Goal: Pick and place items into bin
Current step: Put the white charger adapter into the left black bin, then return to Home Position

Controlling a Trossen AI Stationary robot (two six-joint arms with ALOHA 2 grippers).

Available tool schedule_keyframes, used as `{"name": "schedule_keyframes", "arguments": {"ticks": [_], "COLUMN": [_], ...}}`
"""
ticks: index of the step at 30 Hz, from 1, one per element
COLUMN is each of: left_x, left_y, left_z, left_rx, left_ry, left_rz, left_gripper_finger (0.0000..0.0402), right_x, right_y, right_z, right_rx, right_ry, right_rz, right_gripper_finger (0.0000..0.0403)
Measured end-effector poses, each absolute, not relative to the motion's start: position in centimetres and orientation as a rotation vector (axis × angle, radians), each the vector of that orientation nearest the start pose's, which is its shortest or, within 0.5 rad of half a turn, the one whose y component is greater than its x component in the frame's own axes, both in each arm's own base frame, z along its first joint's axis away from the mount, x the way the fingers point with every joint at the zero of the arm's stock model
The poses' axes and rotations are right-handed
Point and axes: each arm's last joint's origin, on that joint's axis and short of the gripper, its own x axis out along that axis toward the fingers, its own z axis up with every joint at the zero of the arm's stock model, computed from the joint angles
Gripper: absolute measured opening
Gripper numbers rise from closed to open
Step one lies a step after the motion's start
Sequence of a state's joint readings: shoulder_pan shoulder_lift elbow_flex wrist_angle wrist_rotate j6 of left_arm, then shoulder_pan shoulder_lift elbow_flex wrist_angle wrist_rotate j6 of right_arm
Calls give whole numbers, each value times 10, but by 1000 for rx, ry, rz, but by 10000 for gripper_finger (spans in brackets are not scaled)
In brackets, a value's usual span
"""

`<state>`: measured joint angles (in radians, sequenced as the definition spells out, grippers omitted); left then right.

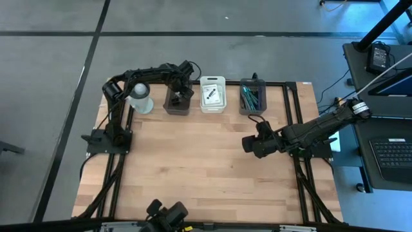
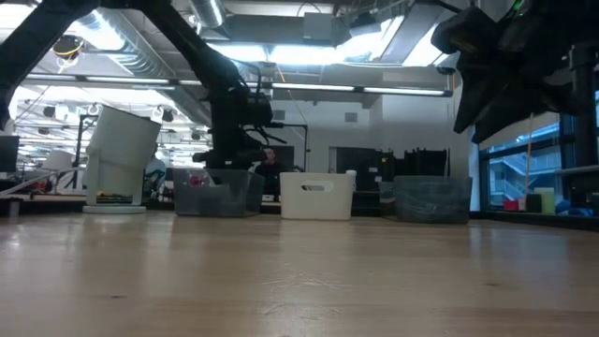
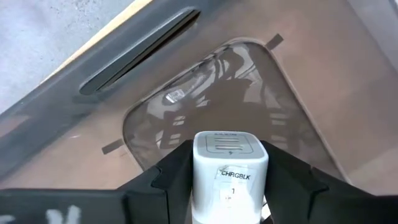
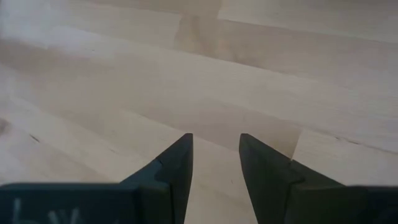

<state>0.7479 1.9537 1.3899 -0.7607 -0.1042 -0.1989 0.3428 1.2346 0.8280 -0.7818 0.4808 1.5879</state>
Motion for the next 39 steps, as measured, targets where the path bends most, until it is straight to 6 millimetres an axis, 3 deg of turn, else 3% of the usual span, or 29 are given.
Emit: {"name": "schedule_keyframes", "arguments": {"ticks": [13, 16, 20, 25, 29, 33, 39], "left_x": [277, 277, 273, 262, 260, 270, 295], "left_y": [260, 259, 250, 216, 182, 147, 98], "left_z": [180, 201, 250, 311, 342, 346, 323], "left_rx": [-630, -615, -574, -532, -458, -424, -406], "left_ry": [1254, 1231, 1101, 902, 813, 782, 778], "left_rz": [832, 837, 841, 830, 814, 830, 823], "left_gripper_finger": [221, 217, 210, 200, 180, 135, 38], "right_x": [208, 208, 206, 202, 197, 193, 201], "right_y": [60, 60, 59, 58, 56, 50, 39], "right_z": [224, 224, 223, 222, 220, 219, 219], "right_rx": [948, 946, 914, 874, 708, 467, 220], "right_ry": [700, 702, 726, 764, 858, 989, 1062], "right_rz": [-891, -890, -899, -924, -891, -813, -655], "right_gripper_finger": [135, 135, 135, 135, 130, 97, 11]}}
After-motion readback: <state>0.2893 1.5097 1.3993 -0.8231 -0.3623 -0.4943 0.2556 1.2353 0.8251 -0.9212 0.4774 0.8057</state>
